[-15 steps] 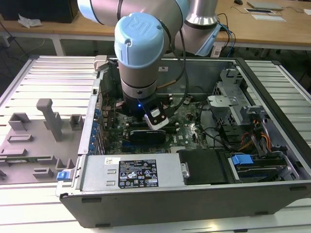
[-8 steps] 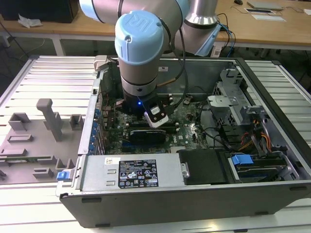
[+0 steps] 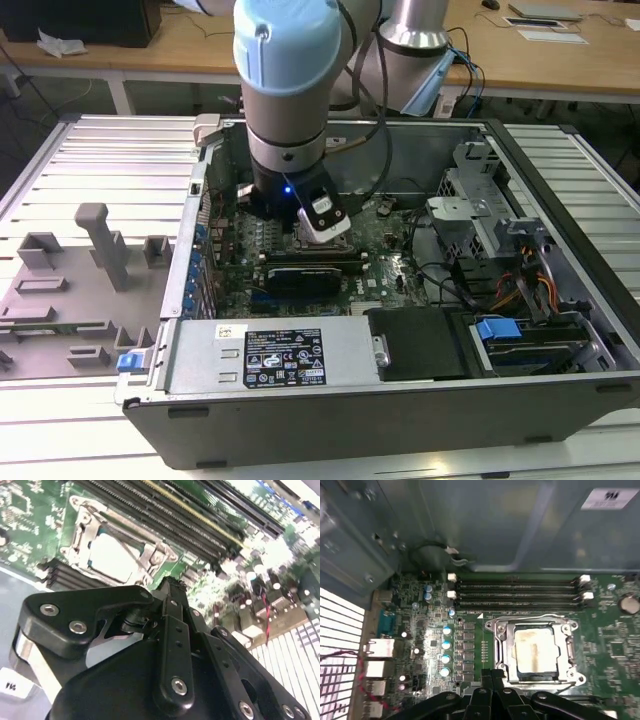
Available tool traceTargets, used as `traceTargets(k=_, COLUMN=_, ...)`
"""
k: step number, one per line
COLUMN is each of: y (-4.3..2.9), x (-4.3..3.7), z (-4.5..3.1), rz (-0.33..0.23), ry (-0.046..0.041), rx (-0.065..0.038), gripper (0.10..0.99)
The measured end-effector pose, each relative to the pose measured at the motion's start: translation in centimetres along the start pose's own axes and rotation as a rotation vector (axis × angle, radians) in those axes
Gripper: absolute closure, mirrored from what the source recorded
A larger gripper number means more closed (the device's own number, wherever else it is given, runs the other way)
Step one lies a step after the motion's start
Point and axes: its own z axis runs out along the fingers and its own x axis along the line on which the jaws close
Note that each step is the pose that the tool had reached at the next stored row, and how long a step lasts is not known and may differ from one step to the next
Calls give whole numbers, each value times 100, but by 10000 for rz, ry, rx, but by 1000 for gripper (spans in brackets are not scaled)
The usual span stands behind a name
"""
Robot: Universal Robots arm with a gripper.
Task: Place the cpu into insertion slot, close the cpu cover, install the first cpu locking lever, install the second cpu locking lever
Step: 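Install the second cpu locking lever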
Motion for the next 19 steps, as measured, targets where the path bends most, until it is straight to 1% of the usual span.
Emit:
traceTargets(k=1, y=10, x=-2, z=-32, rz=-1, ry=-1, rx=12, gripper=980)
traceTargets(k=2, y=22, x=-5, z=-68, rz=-2, ry=0, rx=53, gripper=980)
traceTargets(k=3, y=28, x=-9, z=-89, rz=-2, ry=1, rx=118, gripper=980)
traceTargets(k=5, y=44, x=-19, z=-139, rz=-2, ry=3, rx=340, gripper=980)
traceTargets(k=6, y=52, x=-25, z=-164, rz=4, ry=5, rx=477, gripper=980)
traceTargets(k=7, y=57, x=-31, z=-180, rz=11, ry=5, rx=589, gripper=980)
traceTargets(k=8, y=63, x=-43, z=-199, rz=24, ry=8, rx=740, gripper=980)
traceTargets(k=9, y=65, x=-55, z=-205, rz=38, ry=10, rx=798, gripper=980)
traceTargets(k=10, y=64, x=-85, z=-205, rz=71, ry=24, rx=827, gripper=980)
traceTargets(k=11, y=63, x=-117, z=-205, rz=97, ry=38, rx=834, gripper=980)
traceTargets(k=13, y=63, x=-155, z=-204, rz=126, ry=53, rx=840, gripper=980)
traceTargets(k=16, y=60, x=-267, z=-203, rz=205, ry=85, rx=858, gripper=980)
traceTargets(k=18, y=57, x=-298, z=-196, rz=237, ry=83, rx=869, gripper=980)
traceTargets(k=19, y=51, x=-309, z=-177, rz=264, ry=81, rx=885, gripper=980)
